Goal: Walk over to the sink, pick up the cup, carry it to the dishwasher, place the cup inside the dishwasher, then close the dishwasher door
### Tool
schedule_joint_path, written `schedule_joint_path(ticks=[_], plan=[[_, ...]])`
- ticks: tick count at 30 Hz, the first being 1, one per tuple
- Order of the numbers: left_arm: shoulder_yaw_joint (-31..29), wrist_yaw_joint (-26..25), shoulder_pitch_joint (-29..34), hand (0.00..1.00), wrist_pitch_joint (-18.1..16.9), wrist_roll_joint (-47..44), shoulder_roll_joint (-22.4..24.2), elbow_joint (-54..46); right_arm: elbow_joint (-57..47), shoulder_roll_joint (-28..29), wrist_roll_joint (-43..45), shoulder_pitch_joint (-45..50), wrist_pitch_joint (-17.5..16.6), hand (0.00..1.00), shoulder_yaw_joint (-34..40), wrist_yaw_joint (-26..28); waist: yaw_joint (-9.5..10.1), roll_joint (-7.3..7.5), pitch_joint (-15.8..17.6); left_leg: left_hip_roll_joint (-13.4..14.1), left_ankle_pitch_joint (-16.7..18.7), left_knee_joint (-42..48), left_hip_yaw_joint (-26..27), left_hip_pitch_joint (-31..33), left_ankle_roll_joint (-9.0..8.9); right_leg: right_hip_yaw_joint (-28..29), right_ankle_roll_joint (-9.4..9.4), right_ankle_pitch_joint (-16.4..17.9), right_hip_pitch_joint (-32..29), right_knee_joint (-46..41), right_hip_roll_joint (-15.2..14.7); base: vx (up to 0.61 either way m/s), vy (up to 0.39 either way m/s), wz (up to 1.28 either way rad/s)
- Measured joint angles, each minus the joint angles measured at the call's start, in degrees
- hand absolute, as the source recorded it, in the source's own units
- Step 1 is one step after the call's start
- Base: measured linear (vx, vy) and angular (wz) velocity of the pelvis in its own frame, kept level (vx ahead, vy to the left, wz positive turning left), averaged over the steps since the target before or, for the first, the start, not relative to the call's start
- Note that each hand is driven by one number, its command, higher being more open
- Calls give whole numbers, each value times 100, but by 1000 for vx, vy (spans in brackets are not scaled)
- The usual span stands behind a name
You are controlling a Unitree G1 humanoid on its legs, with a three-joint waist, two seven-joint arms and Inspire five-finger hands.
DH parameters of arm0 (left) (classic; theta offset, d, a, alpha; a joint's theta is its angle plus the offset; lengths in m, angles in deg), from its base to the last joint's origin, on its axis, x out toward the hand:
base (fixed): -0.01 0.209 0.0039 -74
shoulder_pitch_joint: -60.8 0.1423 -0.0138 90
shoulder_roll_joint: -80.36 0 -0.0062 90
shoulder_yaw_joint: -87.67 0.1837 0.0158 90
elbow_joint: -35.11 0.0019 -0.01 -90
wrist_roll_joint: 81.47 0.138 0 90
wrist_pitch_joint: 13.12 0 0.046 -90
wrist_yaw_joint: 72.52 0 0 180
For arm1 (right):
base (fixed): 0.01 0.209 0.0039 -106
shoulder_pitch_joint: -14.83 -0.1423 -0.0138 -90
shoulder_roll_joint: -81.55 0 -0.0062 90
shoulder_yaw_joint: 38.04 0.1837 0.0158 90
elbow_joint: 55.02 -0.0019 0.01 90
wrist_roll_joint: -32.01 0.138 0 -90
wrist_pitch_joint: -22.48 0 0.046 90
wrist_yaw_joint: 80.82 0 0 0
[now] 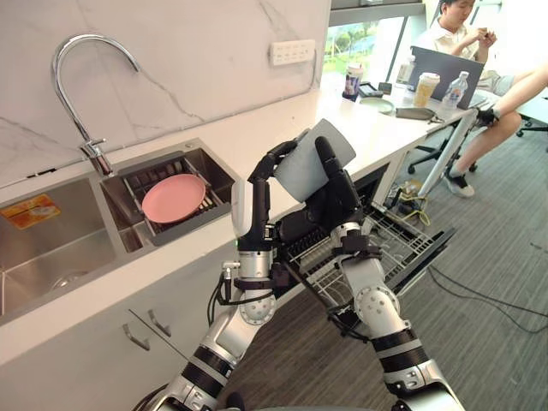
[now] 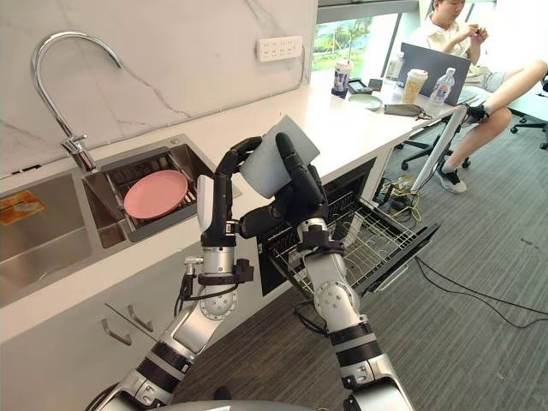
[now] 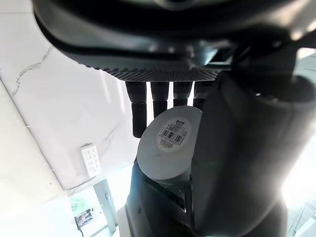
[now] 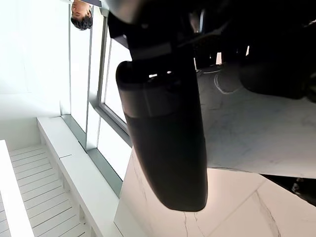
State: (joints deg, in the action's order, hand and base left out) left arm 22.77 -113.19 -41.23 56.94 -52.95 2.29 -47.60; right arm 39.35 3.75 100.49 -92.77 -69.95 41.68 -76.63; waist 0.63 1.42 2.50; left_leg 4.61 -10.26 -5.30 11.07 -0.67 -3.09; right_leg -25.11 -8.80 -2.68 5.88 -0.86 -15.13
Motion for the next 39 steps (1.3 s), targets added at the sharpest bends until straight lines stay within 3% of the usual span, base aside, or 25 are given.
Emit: schedule_joint_path(ticks=[5, 6, 10, 13, 15, 16, 18, 21, 24, 27, 32, 35, 37, 39], plan=[[0, 17, 0, 0, 2, -48, -29, -1, 0, -35, 276, -28, 122, 0, -19, 36, 5, 0, 0, 15, -8, 1, -11, 4, -10, -11, 6, -4, 8, 16, 18, 0, 0, 0], [5, 23, 0, 100, 2, -48, -29, -3, 0, -58, 399, -29, 114, 0, -31, 36, 5, 0, 0, 15, -8, 1, -13, 5, -10, -13, 7, -5, 10, 18, 19, 0, 0, 0], [39, 99, 0, 100, 4, -142, -29, -32, -1, -129, 453, -33, -66, 0, -141, 16, 5, 0, 0, 15, -9, 2, -25, 18, -11, -28, 7, -6, 11, 26, 22, 0, 0, 0], [240, 322, -1, 100, 48, -531, -38, -89, -3, -159, 313, -88, -397, 0, -263, -216, 13, 0, 0, 15, -8, 2, -27, 25, -11, -29, 8, -8, 10, 38, 24, 0, 0, 0], [298, 427, -1, 100, 177, -640, -56, -87, -77, -146, -440, -94, -701, 0, -360, -762, 8, 0, 0, 27, -7, 2, -17, 29, -14, -20, 15, -16, 9, 69, 41, 0, 0, 0], [337, 434, -1, 100, 214, -664, -68, -86, -104, -136, -697, -96, -723, 0, -363, -929, 8, 0, 0, 30, -6, 2, -13, 31, -14, -16, 16, -23, 9, 81, 46, -12, -18, -3], [592, 413, 38, 100, 311, -680, -161, -82, -196, -73, -2052, -137, -745, 0, -251, -1768, 7, -1, 1, 36, -5, 4, 5, 44, -16, -2, 15, -44, -2, 112, 58, -7, -13, -3], [705, 330, 192, 100, 329, -680, -131, -83, -297, 37, -2600, -159, -781, 0, 102, -2318, 4, -1, 1, 32, -4, 25, 30, 47, -16, 24, 1, -69, -14, 128, 56, 2, -5, -5], [440, 57, 449, 100, 354, -688, -131, -92, -473, 35, -2593, -133, -1066, 0, 776, -2856, -22, -5, 3, 34, -4, 26, 50, 33, -16, 53, -2, -77, -17, 131, 58, -4, -5, -4], [-379, -170, 843, 100, 524, -957, -111, -579, -765, 19, -2596, 117, -1593, 0, 1540, -3351, -55, -16, 11, 35, 4, 15, 52, 24, -25, 51, 4, -72, -5, 137, 59, 0, 0, 0], [-1229, -226, 1327, 100, 514, -1443, -51, -1199, -1019, -5, -2603, 712, -1993, 0, 2266, -3704, -53, -37, 24, 30, 30, 0, 34, 12, -39, 14, 6, -69, 39, 172, 58, -8, -2, 2], [-1260, 436, 1698, 100, 377, -2069, 13, -1470, -1019, -1, -2612, 1006, -2045, 0, 2516, -3719, -55, -62, 39, 25, 54, -1, 5, 29, -63, -18, -5, -60, 47, 179, 56, -20, -1, 5], [-1038, 1148, 1938, 100, 358, -2456, 56, -1591, -1019, 2, -2753, 1149, -2036, 0, 2542, -3714, -61, -89, 57, 20, 56, -2, -37, 73, -64, -63, -16, -51, 40, 181, 56, -22, -5, 12], [-455, 1972, 2243, 100, 388, -2706, 47, -1626, -993, 7, -2861, 1319, -1959, 0, 2514, -3626, -59, -122, 75, 12, 55, -2, -112, 158, -64, -146, -23, -46, 19, 190, 57, -19, -4, 17]])
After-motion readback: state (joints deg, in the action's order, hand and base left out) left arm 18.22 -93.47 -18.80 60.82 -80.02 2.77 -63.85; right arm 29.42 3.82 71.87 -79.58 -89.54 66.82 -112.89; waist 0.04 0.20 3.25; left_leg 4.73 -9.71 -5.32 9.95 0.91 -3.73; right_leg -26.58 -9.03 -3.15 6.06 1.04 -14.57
